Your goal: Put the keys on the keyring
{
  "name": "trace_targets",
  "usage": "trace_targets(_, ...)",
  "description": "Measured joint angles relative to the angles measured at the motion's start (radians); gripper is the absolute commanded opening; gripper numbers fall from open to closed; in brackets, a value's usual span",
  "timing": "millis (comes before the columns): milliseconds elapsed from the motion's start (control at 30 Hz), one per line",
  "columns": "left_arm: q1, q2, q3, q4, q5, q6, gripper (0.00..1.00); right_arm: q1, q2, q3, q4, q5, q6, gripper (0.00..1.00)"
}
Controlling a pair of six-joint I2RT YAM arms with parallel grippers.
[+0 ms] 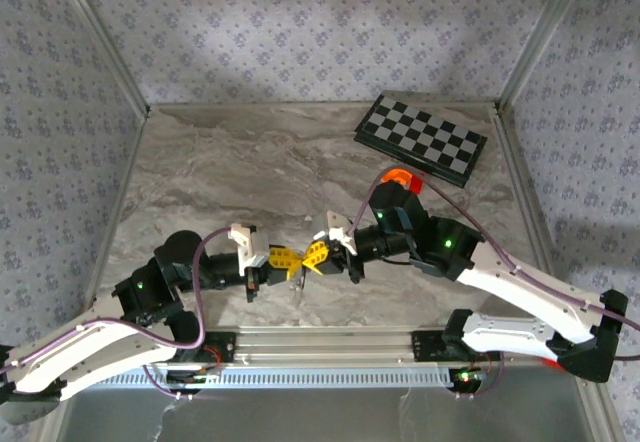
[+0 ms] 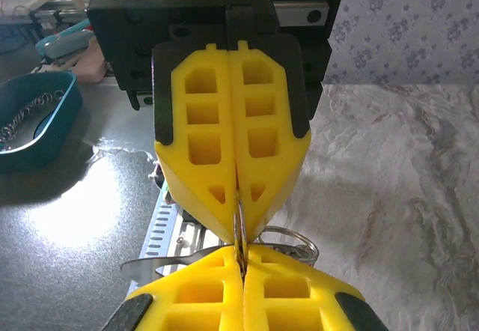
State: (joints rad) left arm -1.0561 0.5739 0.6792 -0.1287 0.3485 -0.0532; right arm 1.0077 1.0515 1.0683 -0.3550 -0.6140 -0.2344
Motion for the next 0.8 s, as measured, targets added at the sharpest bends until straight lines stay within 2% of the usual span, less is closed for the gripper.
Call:
trace_targets(67, -0.001, 0.002, 0.0, -0.004, -0.006, 0.002, 0.0, -0.003, 0.0, 0.0, -0.002, -0.002, 0.003, 0.0)
trace_targets(200, -0.007, 0.008, 0.001, -0.026, -0.027, 0.017, 0.19, -0.005, 0.007, 0.0, -0.018, 0.005, 0.002, 0.0)
trace_targets(300, -0.008, 0.017, 0.007, -0.074, -0.047, 0.028, 0.27, -0.005, 0.024, 0.008, -0.043, 0.035, -0.002, 0.0)
trace_targets(567, -0.027, 0.086, 0.097, -0.233, -0.143, 0.079, 0.19, 0.035, 0.129, 0.14, -0.229, 0.156, -0.085, 0.0)
trace_targets(800, -0.06, 0.121, 0.115, -0.275, -0.183, 0.109, 0.06, 0.04, 0.161, 0.182, -0.335, 0.184, -0.142, 0.0)
